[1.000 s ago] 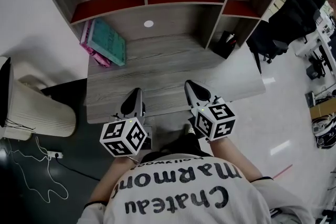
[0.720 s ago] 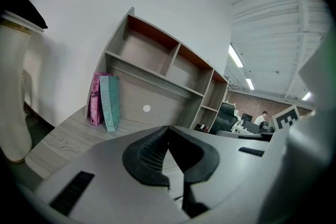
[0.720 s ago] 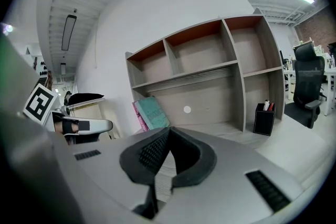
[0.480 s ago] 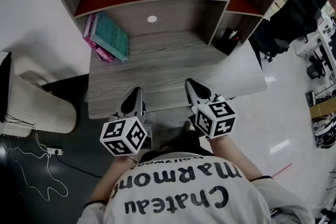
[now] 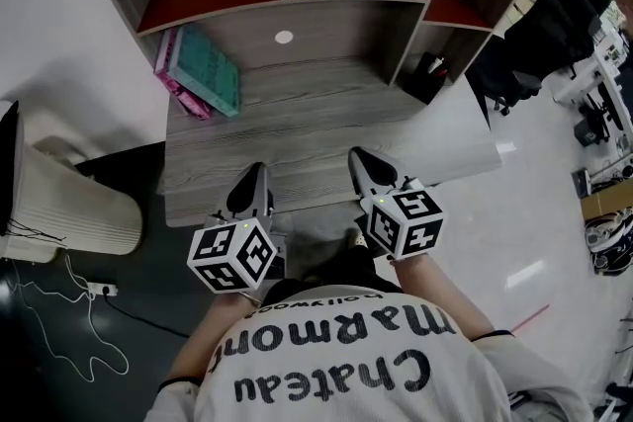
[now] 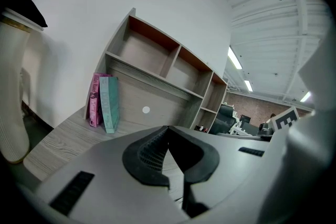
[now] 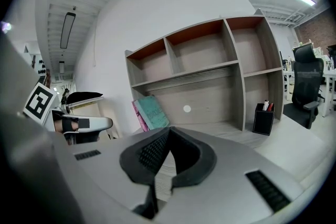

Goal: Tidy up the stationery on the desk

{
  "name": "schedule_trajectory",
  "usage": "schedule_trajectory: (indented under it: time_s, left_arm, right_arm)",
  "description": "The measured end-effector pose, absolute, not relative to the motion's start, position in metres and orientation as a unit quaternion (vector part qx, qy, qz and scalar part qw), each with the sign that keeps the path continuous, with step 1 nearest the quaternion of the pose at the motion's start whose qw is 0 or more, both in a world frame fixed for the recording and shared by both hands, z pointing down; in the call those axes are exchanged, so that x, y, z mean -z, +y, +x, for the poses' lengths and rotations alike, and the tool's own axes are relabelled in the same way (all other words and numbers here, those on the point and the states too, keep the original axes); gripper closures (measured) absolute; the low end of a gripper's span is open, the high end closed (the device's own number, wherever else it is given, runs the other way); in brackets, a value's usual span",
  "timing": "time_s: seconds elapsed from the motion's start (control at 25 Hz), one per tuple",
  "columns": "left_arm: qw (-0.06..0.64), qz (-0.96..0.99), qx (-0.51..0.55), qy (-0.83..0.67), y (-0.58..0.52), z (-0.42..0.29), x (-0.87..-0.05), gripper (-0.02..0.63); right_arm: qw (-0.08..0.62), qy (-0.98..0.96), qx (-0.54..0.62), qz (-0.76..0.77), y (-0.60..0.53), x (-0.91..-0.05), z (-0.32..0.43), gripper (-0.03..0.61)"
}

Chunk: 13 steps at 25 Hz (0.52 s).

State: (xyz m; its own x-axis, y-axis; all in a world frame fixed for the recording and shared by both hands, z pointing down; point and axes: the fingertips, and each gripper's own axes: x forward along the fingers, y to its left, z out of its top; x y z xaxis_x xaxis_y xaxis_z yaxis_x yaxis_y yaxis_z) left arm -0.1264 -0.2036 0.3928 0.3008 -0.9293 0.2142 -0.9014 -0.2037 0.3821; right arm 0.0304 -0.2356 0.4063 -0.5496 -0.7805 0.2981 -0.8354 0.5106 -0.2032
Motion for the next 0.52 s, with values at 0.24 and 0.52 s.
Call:
schedule_trajectory:
  time_s: [0.24,0.52]
  left_arm:
    - [0.225,0.777,0.032,-0.588,-0.2071,-0.1255,-0.3927,0.602]
    - [0.228,0.778,0.032,-0.585,-0.2076,-0.1241,-0.3967,0.603]
  right_arm:
    - [0.088,-0.863,-0.163,0.469,-0.2372,-0.4063,0.0309,0.571]
    - [0.09,-0.862,-0.163,0.471,-0.237,-0.4084,0.0317,0.571]
